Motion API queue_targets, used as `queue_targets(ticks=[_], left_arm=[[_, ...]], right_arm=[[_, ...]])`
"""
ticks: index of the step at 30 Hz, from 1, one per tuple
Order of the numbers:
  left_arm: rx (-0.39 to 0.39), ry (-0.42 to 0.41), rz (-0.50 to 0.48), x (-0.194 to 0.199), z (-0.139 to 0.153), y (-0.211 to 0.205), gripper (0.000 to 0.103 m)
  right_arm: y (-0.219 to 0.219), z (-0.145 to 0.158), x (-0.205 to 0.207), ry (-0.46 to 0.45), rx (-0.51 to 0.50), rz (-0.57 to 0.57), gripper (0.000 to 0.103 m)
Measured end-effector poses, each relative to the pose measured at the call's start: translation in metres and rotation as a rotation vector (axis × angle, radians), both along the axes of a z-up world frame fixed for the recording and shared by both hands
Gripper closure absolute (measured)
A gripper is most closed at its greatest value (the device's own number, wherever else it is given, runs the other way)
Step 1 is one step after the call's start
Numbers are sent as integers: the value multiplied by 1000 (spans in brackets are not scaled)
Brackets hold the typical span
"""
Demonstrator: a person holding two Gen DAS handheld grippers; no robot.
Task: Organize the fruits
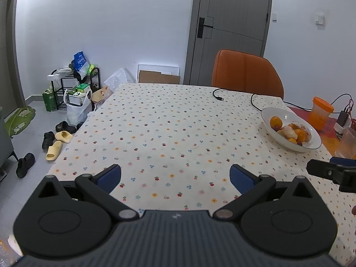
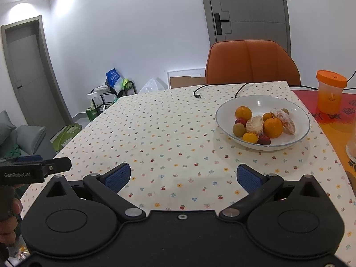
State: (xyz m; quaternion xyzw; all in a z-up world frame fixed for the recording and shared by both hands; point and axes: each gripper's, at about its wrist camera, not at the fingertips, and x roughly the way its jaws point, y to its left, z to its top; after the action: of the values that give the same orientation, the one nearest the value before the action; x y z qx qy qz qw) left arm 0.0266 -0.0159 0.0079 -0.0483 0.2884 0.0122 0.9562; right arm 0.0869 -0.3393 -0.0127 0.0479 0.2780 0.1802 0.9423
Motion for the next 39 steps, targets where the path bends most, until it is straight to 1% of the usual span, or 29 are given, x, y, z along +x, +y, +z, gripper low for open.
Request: queue_targets(ticks=[39], left_arm=[[-6,12,6,-4,-3,0,0]], right_arm=[[-2,2,-2,-17,-5,-2,0]])
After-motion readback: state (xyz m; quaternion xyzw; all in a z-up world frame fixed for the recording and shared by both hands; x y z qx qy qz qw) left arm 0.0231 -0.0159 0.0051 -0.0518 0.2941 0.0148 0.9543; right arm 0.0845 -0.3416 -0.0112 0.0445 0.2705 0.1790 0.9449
